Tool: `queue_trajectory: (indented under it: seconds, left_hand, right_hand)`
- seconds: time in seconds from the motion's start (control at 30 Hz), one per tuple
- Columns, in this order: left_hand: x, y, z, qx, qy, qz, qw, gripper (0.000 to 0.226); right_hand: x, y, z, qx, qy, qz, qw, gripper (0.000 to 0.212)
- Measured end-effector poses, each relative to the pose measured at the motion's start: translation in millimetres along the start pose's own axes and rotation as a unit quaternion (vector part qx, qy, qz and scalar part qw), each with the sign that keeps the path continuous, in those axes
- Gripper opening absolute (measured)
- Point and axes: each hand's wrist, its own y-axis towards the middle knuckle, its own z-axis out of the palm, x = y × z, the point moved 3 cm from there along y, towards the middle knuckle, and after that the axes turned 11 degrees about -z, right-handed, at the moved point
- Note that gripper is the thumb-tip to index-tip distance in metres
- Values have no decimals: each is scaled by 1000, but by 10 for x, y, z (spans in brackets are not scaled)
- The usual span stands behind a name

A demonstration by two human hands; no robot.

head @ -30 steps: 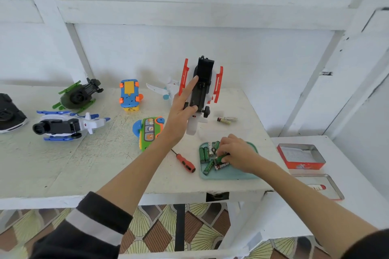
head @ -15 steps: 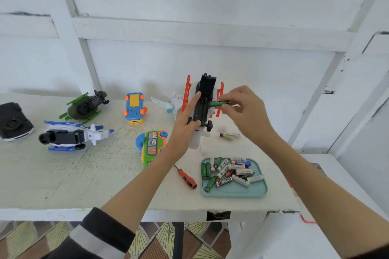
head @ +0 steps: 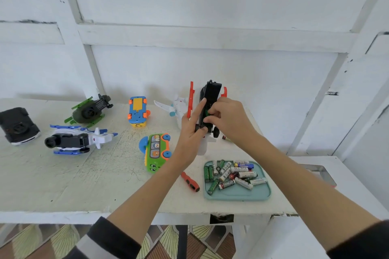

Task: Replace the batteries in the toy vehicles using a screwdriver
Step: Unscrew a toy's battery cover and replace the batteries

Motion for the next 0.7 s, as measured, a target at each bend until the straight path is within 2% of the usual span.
queue_trajectory:
  seconds: [0.1, 0.2, 0.43, 0.6, 0.7]
  left_hand:
    - [-4, -9, 25, 4, -9, 2, 1000, 68]
    - [15, -10, 18, 0, -11, 2, 1000, 69]
    - [16, -6, 58, 1, -16, -2, 1000, 70]
    - [6, -18, 95, -8, -27, -8, 1000, 77]
    - [13, -12, 101, -9, -20, -7, 1000, 77]
  right_hand:
    - [9, 3, -10, 10, 9, 5, 1000, 6]
    - [18, 1, -19, 30, 4, -6, 1000, 10]
    - [-27, -41, 30, 30, 0, 62, 998, 6]
    - [-71, -49, 52, 88, -29, 41, 995, 9]
    - [-84, -54, 33, 96, -48, 30, 994, 10]
